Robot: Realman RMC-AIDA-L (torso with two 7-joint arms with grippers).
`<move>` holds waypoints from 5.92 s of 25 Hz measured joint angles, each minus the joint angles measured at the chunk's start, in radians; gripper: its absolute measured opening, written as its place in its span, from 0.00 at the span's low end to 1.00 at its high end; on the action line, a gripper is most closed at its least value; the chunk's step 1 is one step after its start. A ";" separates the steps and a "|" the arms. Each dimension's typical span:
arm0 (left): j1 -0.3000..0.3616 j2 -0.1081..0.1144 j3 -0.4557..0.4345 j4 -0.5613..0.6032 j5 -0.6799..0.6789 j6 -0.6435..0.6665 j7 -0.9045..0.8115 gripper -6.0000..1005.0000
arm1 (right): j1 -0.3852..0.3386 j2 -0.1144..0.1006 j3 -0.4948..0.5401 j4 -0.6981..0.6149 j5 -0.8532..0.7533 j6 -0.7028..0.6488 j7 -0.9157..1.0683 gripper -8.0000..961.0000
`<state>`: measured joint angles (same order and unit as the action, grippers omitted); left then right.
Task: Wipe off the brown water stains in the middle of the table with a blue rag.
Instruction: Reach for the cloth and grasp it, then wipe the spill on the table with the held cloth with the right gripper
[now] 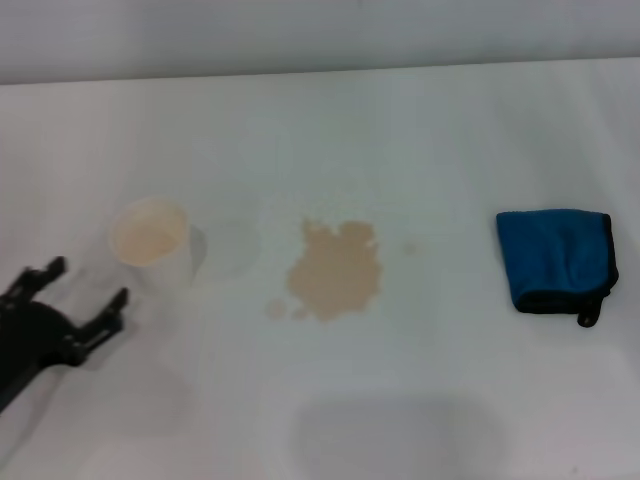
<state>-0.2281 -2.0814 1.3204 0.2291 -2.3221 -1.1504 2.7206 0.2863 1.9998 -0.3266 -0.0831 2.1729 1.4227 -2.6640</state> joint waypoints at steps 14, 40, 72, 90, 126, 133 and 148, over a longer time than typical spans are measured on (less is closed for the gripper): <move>0.091 0.005 -0.041 -0.009 -0.244 -0.095 0.011 0.87 | -0.028 -0.099 -0.174 -0.509 -0.392 -0.241 1.294 0.87; 0.047 0.008 -0.041 0.007 -0.246 -0.139 0.017 0.87 | 0.202 0.016 -0.551 -1.303 -1.780 0.256 2.027 0.85; 0.055 0.011 -0.041 0.013 -0.244 -0.187 0.054 0.87 | 0.123 0.015 -1.176 -1.225 -1.786 -0.008 2.374 0.76; 0.047 0.009 -0.041 0.013 -0.246 -0.187 0.054 0.87 | 0.134 0.009 -1.192 -1.214 -1.838 0.015 2.358 0.54; 0.039 0.009 -0.041 0.013 -0.243 -0.188 0.056 0.87 | 0.313 0.025 -1.478 -1.235 -1.657 -0.051 2.392 0.15; 0.036 0.008 -0.041 0.013 -0.240 -0.188 0.056 0.87 | 0.444 0.028 -1.715 -1.229 -1.571 -0.087 2.475 0.15; 0.022 0.009 -0.041 0.026 -0.239 -0.186 0.056 0.87 | 0.570 0.028 -1.873 -1.180 -1.468 -0.073 2.472 0.15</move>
<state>-0.2059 -2.0723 1.2794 0.2551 -2.5616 -1.3364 2.7765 0.8558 2.0280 -2.1998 -1.2630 0.7049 1.3492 -0.1916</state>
